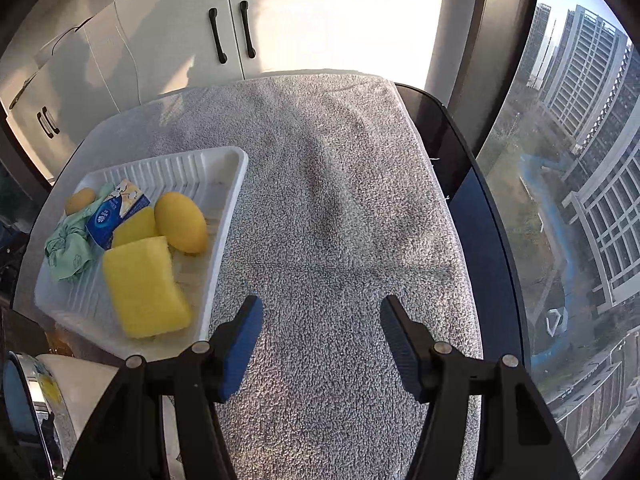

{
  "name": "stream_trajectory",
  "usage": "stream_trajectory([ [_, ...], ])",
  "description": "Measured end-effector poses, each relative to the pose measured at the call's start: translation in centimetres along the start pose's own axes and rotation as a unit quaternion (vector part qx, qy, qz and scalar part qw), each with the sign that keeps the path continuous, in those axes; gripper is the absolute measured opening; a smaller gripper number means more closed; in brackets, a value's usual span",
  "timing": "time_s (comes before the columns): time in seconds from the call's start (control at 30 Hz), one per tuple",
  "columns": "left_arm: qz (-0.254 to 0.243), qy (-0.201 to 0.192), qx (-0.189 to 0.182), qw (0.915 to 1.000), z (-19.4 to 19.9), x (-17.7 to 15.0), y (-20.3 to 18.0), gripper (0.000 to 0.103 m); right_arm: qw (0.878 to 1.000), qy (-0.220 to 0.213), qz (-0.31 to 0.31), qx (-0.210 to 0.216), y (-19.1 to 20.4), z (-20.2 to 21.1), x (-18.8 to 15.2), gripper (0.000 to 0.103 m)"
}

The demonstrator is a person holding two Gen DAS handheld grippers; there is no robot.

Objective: Organize soft objects
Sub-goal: 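Withdraw both open tools back toward the remaining items, then grasp the white knitted cloth with the left tool while the right grasps the Vinda tissue pack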

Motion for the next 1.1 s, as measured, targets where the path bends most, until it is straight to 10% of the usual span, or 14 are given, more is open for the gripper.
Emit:
stream_trajectory([
  [0.6,-0.001,-0.035,0.001,0.9994,6.3,-10.0,0.8,0.038,0.998,-0.028,-0.056,0.006,-5.8,4.4,-11.5,0.076],
  [0.73,0.005,-0.035,-0.016,0.9992,7.8,-12.7,0.2,0.068,0.996,-0.037,-0.081,0.024,-6.1,5.8,-14.5,0.085],
  [1.1,-0.018,-0.047,-0.011,0.9987,12.1,-16.2,-2.2,0.069,0.996,-0.023,-0.079,0.040,-3.1,7.6,-21.4,0.085],
])
Point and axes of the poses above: each gripper's, at about its wrist camera, not at the fingertips, and z roughly against the way its jaws point, y to its left, x to its top, the point moved 1 cm from there along -z, roughly the way its jaws point, and after that the axes turned 6 degrees about -x, right-handed, at the moved point
